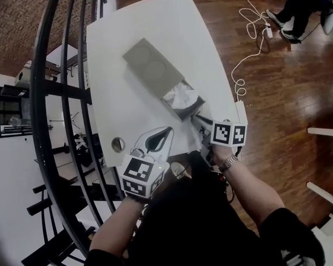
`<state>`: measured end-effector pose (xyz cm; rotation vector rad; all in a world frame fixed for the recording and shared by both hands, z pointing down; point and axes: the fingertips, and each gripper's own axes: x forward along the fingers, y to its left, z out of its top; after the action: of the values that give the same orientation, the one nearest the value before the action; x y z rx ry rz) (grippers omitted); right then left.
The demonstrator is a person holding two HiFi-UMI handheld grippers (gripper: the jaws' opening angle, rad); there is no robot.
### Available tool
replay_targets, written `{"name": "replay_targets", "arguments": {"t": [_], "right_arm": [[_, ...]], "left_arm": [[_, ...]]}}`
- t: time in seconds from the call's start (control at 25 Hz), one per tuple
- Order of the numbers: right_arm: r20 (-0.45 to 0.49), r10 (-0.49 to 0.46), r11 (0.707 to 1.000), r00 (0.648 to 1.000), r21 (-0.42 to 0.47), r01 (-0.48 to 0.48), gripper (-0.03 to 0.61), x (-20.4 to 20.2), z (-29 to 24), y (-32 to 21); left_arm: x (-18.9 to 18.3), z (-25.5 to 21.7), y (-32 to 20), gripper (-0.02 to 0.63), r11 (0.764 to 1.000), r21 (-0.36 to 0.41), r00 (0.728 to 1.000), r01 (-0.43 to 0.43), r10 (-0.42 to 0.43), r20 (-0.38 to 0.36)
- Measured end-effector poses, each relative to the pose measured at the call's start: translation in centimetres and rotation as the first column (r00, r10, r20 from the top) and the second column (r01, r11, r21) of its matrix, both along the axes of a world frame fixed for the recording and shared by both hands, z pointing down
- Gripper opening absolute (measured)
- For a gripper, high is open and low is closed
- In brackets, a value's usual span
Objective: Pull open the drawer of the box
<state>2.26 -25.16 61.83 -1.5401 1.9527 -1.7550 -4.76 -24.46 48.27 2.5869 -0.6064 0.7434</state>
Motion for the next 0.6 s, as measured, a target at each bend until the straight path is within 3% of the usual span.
{"name": "replay_targets", "arguments": {"t": [0.6], "right_arm": [[-0.008, 0.075, 0.997, 0.997, -0.012, -0.075, 0.043, 1.1, 0.4, 4.5]], "left_arm": [[1.0, -0.5, 3.0, 0.017, 0.997, 0.021, 0.997, -0.079, 0.079, -0.009]]}}
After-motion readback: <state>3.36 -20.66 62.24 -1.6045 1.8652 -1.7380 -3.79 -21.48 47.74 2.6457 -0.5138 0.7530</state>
